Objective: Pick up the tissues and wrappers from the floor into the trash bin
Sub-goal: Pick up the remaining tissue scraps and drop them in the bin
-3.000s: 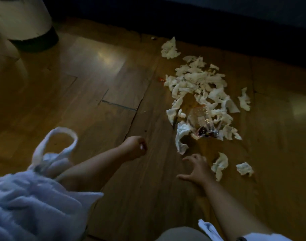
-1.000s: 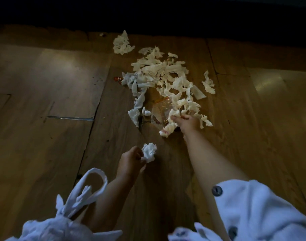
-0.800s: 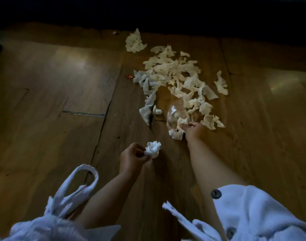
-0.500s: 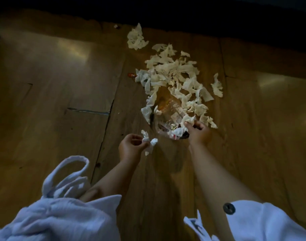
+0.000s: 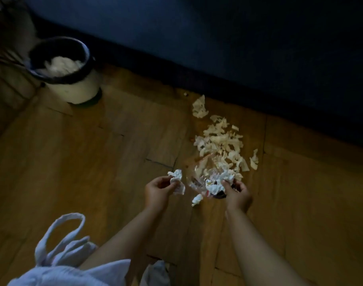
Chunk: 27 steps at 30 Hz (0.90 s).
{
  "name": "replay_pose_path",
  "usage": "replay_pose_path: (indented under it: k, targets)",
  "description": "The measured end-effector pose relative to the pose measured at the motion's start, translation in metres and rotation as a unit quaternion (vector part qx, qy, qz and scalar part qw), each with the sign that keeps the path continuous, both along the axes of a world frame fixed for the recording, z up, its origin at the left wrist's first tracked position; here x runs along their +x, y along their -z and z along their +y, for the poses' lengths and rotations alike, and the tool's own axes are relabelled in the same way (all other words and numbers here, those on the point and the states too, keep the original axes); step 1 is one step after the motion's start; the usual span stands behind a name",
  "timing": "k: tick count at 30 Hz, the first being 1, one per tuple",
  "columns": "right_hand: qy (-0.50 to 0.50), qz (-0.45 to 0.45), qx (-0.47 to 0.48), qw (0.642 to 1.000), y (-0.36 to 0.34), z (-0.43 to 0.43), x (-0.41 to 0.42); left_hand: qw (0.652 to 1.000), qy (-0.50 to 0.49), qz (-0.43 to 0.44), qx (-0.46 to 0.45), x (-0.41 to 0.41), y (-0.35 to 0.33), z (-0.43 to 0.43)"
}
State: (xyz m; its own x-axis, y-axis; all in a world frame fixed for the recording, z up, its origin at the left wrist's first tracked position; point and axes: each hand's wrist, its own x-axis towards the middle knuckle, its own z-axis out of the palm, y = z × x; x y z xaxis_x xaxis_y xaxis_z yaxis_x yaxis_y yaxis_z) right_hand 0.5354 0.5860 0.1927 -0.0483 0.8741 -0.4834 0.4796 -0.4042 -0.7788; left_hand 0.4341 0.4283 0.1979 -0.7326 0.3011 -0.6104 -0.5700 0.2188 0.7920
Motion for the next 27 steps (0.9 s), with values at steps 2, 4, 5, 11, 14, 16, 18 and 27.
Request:
replay_pose_path:
  k: [2, 4, 5, 11, 14, 16, 18, 27]
  targets:
    - [-0.026, 0.004, -0.002, 1.0, -0.053, -0.017, -0.012, 1.0, -0.021, -0.004, 0.004, -0.013, -0.056, -0.019]
    - [-0.04, 0.017, -0.011, 0.999, -0.097, -0.029, -0.03, 0.999, -0.031, 0.001, 0.005, -0.028, -0.1, -0.036]
    - [-0.05, 0.025, -0.015, 0.998, -0.114, -0.033, -0.041, 0.999, -0.034, 0.006, 0.002, -0.037, -0.118, -0.043]
    - [-0.143, 0.067, -0.008, 0.987, -0.171, -0.038, -0.124, 0.996, -0.07, 0.047, -0.009, -0.11, -0.178, -0.049]
    - [-0.177, 0.095, -0.017, 0.98, -0.181, -0.029, -0.173, 0.994, -0.098, 0.056, -0.01, -0.148, -0.188, -0.042]
    - [-0.206, 0.102, -0.023, 0.973, -0.186, -0.022, -0.206, 0.992, -0.112, 0.06, -0.014, -0.174, -0.193, -0.037]
    - [-0.245, 0.101, -0.016, 0.964, -0.189, -0.018, -0.24, 0.988, -0.138, 0.066, -0.02, -0.202, -0.195, -0.035]
    - [-0.308, 0.117, -0.045, 0.943, -0.175, -0.029, -0.394, 0.975, -0.209, 0.066, -0.024, -0.325, -0.191, -0.049]
